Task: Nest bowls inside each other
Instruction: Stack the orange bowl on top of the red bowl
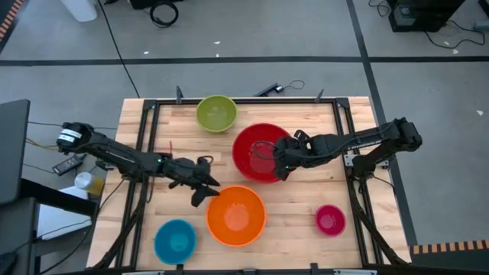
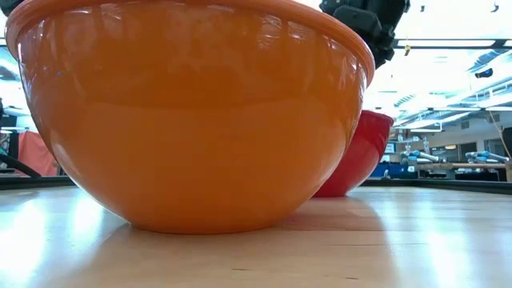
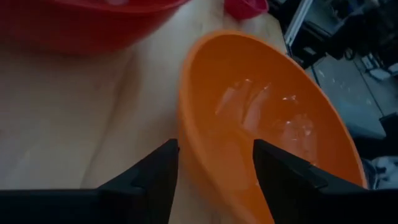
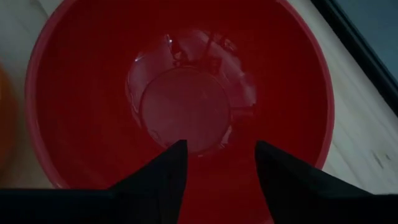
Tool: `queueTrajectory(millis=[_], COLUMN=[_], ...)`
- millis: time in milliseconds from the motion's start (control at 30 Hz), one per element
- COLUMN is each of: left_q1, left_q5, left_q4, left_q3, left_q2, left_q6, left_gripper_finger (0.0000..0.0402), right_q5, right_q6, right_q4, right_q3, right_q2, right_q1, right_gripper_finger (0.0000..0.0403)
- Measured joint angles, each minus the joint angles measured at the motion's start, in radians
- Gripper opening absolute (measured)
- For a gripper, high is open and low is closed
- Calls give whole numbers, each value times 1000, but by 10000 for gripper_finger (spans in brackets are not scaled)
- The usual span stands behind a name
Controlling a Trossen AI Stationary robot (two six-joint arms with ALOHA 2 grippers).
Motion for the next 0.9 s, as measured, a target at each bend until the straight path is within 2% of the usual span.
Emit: queueTrajectory(millis=[233, 333, 433, 600, 633, 733, 900], left_q1=[10, 28, 30, 31, 32, 39, 65], left_q5=[-4, 2, 48, 111, 129, 160, 147], left_q4=[-185, -216, -232, -273, -274, -306, -403], left_q3=[107, 128, 143, 179, 189, 217, 311], left_q2=[107, 132, 138, 132, 132, 132, 114], left_q6=[15, 13, 9, 70, 93, 110, 143], left_gripper_finger=[213, 201, 159, 32, 20, 16, 13], right_q5=[-9, -9, -8, 25, 31, 34, 43], right_q6=[-45, -57, -60, -80, -85, -99, -95], right_q4=[-18, -21, -27, -34, -39, -50, -79], right_q3=[0, 0, 0, 0, 0, 0, 0], right_q2=[-3, -3, -3, -3, -3, -3, -3], right_q1=[-11, -17, -18, -16, -16, -16, -14], right_gripper_finger=[195, 195, 195, 195, 195, 193, 182])
